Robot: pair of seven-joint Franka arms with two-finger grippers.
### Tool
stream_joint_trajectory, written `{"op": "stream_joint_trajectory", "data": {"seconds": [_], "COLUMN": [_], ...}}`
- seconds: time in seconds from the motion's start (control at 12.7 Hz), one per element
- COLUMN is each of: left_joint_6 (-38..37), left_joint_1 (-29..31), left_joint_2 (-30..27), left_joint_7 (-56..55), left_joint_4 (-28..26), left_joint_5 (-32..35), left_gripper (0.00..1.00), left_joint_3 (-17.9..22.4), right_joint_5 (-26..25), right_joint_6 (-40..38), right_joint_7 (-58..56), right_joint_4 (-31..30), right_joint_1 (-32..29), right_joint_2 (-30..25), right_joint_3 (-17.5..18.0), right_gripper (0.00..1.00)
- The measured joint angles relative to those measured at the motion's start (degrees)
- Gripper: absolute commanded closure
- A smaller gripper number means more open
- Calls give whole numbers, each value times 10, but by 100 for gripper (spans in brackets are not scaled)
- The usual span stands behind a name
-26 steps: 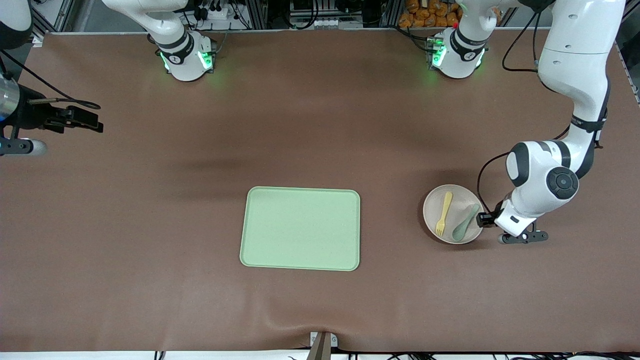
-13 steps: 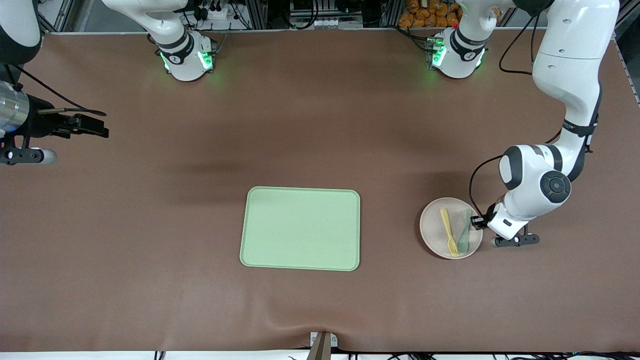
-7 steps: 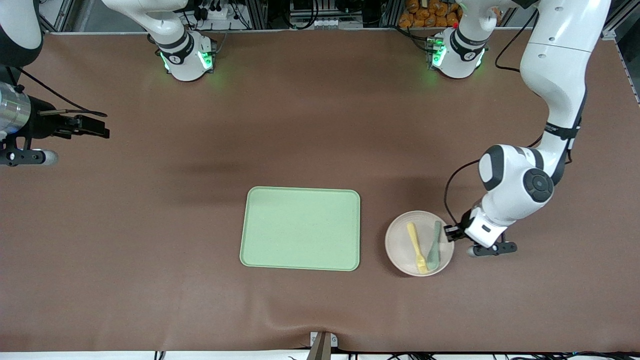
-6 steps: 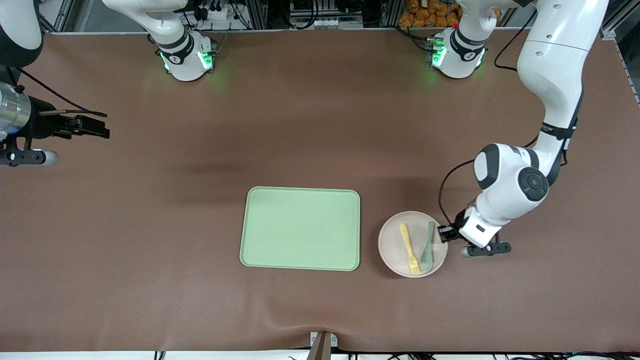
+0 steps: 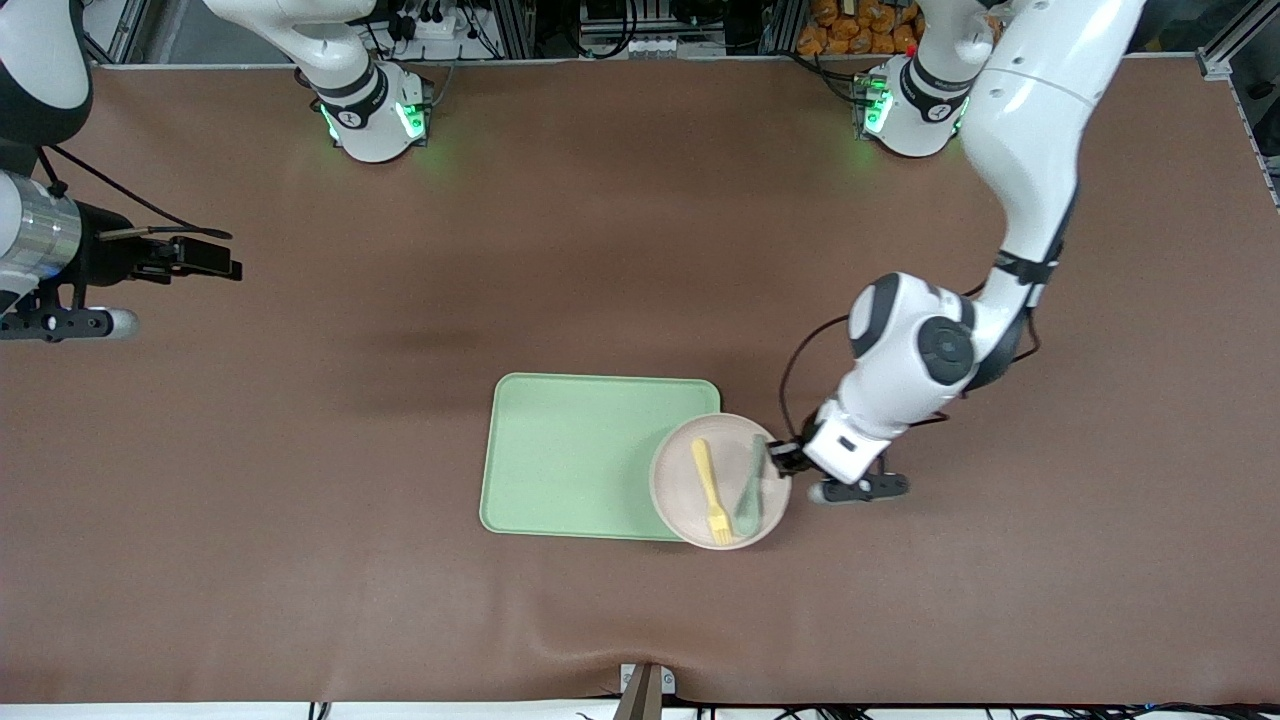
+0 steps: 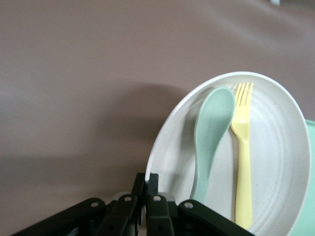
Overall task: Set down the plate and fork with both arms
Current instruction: 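Carry the plate with the left gripper onto the green tray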
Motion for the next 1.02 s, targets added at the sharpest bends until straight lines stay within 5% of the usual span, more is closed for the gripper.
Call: {"op": "stream_joint_trajectory", "data": {"seconds": [0.87, 0.94, 1.02], "left_joint_6": [36, 38, 39], "left_joint_1": [-60, -63, -65], "left_joint_2": [96, 96, 96], "left_joint_7": [-56, -59, -59], "left_joint_4": [46, 47, 48], "left_joint_5": [0, 0, 0], "left_gripper": [100, 90, 1], "left_joint_3": [2, 2, 4], "right_joint_5": [19, 19, 19], "right_joint_6": [98, 121, 144], "right_joint_7": [3, 3, 3], "right_joint_4": [0, 0, 0], "right_joint_1": [158, 176, 196], "right_joint_2": [47, 59, 72], "right_joint_3": [2, 3, 3], "right_gripper": [0, 0, 0]}}
